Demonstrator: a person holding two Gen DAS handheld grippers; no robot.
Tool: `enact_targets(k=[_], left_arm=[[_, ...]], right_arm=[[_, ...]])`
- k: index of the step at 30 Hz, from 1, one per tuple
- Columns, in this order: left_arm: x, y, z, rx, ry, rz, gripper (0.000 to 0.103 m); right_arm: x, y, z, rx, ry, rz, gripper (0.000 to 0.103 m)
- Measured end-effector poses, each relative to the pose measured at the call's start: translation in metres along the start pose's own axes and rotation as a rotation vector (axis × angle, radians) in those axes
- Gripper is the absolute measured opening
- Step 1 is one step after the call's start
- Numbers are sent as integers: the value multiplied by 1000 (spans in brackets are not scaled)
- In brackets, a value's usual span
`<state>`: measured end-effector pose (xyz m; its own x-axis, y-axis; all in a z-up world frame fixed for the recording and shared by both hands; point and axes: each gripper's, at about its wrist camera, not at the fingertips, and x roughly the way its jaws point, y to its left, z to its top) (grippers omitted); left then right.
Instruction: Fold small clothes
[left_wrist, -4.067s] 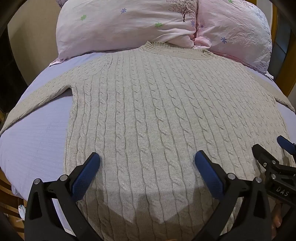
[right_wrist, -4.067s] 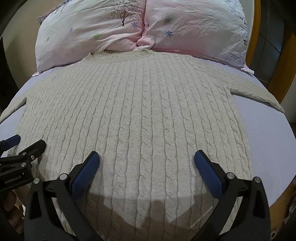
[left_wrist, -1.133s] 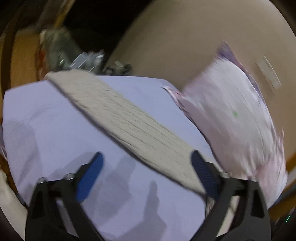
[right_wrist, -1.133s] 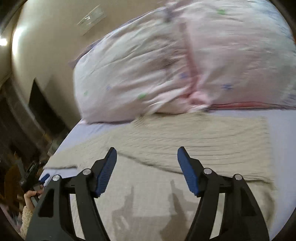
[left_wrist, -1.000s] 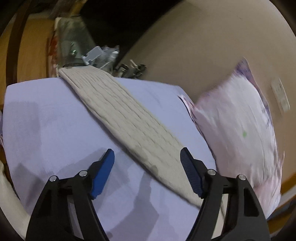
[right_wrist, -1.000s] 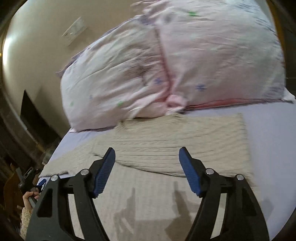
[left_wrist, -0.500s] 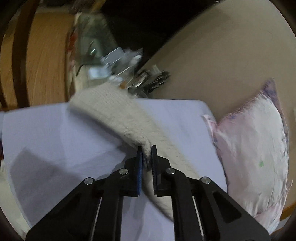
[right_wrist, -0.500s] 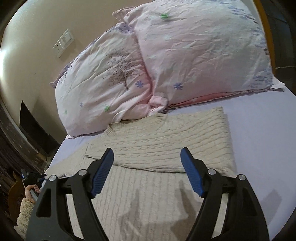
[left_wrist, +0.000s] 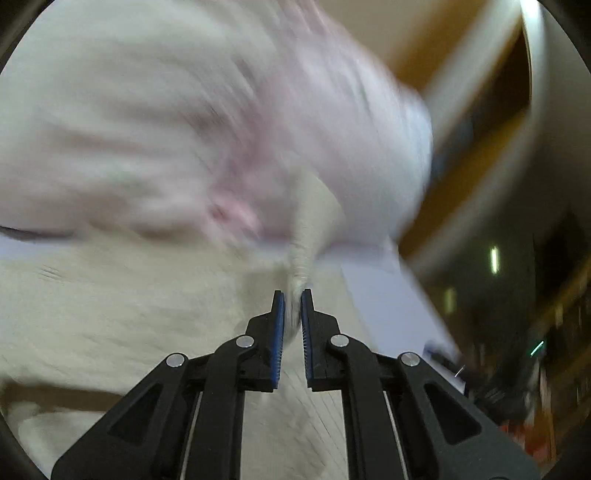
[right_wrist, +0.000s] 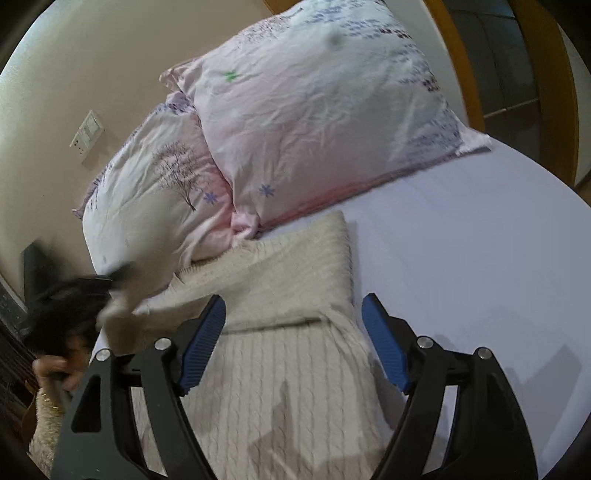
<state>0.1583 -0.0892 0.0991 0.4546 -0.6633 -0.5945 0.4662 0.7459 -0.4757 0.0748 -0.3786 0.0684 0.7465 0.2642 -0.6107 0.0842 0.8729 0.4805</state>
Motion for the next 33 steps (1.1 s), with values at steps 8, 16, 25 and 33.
enact_targets(k=[8,16,25,33], left_arm=[[-117,21,-60,49,-104,15,43],[-262,88,-202,-105,-122,53,67],[-213,140,-285,-363,-44,-107,67],[-168,136,-290,-450,-15,-216,5]], right_arm=[[-70,-19,-35,-48,34,95,82],[-115,-63,-110,66,319,219,78],[-64,-97,-168,354,542,405,48],[-61,-70,-159,287,503,511,8]])
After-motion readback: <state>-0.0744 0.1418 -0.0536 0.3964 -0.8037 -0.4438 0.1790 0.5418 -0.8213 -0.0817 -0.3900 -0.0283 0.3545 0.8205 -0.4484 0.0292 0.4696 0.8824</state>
